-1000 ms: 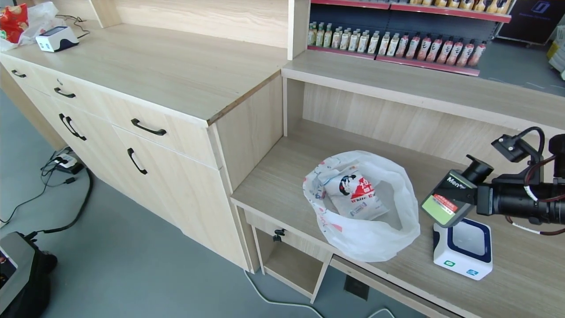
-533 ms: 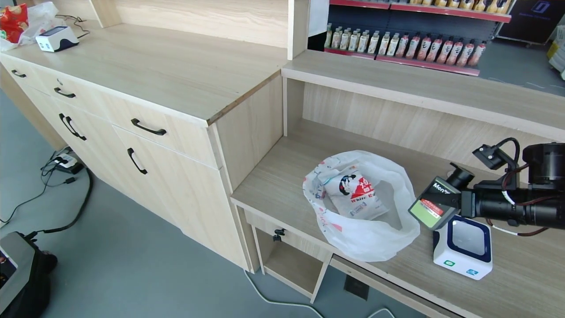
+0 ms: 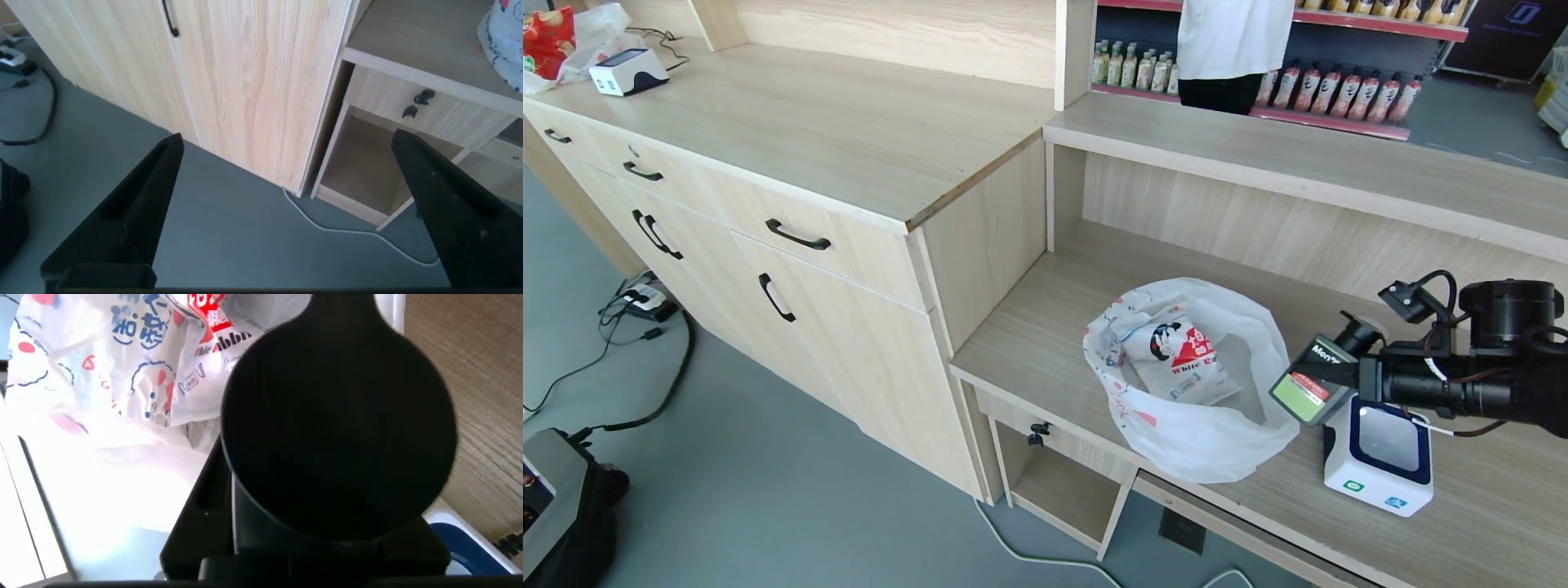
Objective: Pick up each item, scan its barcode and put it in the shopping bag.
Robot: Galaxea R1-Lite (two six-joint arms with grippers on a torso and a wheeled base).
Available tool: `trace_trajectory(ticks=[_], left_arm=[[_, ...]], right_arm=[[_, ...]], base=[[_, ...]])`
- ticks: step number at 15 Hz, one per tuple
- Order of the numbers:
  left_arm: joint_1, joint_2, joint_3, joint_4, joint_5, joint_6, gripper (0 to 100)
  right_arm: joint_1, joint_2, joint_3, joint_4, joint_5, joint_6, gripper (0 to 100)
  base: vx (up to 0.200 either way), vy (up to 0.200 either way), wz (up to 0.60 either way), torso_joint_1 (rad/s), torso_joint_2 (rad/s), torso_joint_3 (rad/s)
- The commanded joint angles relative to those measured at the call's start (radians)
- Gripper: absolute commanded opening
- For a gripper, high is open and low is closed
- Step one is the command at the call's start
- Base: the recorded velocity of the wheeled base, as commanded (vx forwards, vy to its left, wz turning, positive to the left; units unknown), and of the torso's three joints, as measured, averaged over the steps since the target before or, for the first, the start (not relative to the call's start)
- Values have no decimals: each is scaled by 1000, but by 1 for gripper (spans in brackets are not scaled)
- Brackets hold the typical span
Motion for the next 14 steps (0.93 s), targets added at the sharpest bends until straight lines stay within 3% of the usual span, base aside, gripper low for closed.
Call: trace_trajectory(ticks=[1, 9, 12, 14], left_arm=[[0, 0, 0, 0, 0, 0, 100], [0, 0, 0, 0, 0, 0, 100], [0, 0, 0, 0, 0, 0, 100], [0, 0, 0, 0, 0, 0, 100]], right_arm=[[1, 47, -29, -2, 23, -2, 0], [-4, 4, -8, -5, 31, -2, 0], [-57, -79, 14, -16, 149, -14, 0], [-77, -134, 43, -14, 146, -39, 0]], base=[[0, 0, 0, 0, 0, 0], [0, 0, 0, 0, 0, 0], [0, 0, 0, 0, 0, 0], [0, 0, 0, 0, 0, 0]])
